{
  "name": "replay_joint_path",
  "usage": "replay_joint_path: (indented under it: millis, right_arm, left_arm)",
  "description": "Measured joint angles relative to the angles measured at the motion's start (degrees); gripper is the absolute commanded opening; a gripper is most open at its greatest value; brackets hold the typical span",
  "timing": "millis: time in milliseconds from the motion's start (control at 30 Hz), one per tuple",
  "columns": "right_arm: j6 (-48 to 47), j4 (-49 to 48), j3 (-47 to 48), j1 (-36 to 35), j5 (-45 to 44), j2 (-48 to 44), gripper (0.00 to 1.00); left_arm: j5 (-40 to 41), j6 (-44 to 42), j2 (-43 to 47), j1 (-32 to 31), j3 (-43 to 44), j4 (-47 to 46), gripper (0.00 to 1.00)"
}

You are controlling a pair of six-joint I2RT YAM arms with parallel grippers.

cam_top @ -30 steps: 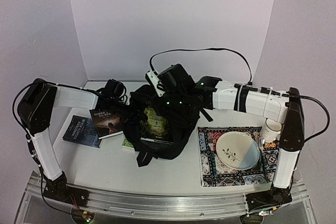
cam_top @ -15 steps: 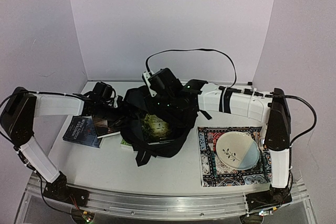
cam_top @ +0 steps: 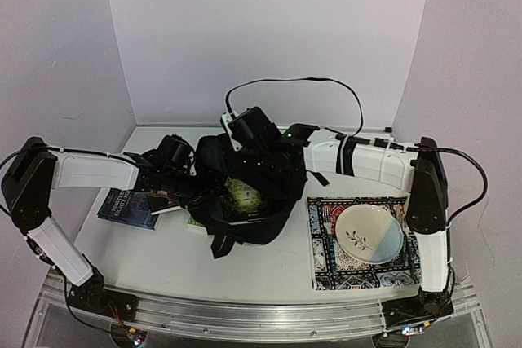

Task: Pack the student bag
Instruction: Adjust the book in the largest pocket of the bag.

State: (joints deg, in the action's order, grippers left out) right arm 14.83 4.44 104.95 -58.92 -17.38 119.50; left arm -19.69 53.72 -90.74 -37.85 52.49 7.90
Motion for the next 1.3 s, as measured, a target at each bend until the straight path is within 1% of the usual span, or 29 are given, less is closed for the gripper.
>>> replay_joint_path:
  millis: [300, 400, 433, 500, 633, 700, 733, 933, 1200, 1233, 1300]
  right_arm:
    - [-0.2, 0.2, 0.0, 0.0, 0.0, 0.0, 0.00]
    - [-0.2, 0.3, 0.0, 0.0, 0.2, 0.0, 0.00]
    - [-0.2, 0.3, 0.0, 0.0, 0.4, 0.0, 0.00]
    - [-0.2, 0.3, 0.0, 0.0, 0.8, 0.0, 0.00]
    - [-0.1, 0.2, -0.3, 0.0, 2.0, -0.1, 0.00]
    - [-0.1, 0.3, -0.9, 0.0, 3.0, -0.4, 0.00]
    - [-0.1, 0.3, -1.4, 0.0, 3.5, -0.7, 0.00]
    - [-0.4, 1.0, -3.5, 0.0, 6.3, -3.1, 0.00]
    - [-1.8, 1.8, -4.6, 0.0, 8.2, -5.4, 0.00]
    - [-1.9, 1.8, -4.6, 0.0, 8.2, -5.4, 0.00]
    - [-2.1, 1.8, -4.6, 0.0, 8.1, -5.5, 0.00]
  left_arm:
    - [0.9, 6.6, -3.6, -2.5, -3.5, -6.3, 0.55]
    - [0.9, 7.7, -5.8, -2.7, -3.5, -9.1, 0.51]
    - [0.9, 7.9, -6.3, -2.8, -3.4, -9.8, 0.46]
    - [1.2, 8.3, -7.1, -2.8, -3.4, -11.0, 0.34]
    - [2.7, 8.9, -7.7, -3.0, -3.4, -11.4, 0.13]
    - [3.5, 9.1, -7.8, -3.1, -3.4, -11.3, 0.03]
    - [3.7, 8.6, -7.8, -3.1, -3.3, -11.2, 0.01]
    - [5.9, 5.4, -7.7, -2.2, -0.8, -9.7, 0.00]
    - [6.1, 0.5, -7.5, 2.1, 3.3, -8.7, 0.00]
    - [5.8, 0.0, -7.6, 2.4, 4.1, -8.2, 0.01]
    - [5.1, -0.6, -7.6, 2.6, 5.2, -7.9, 0.10]
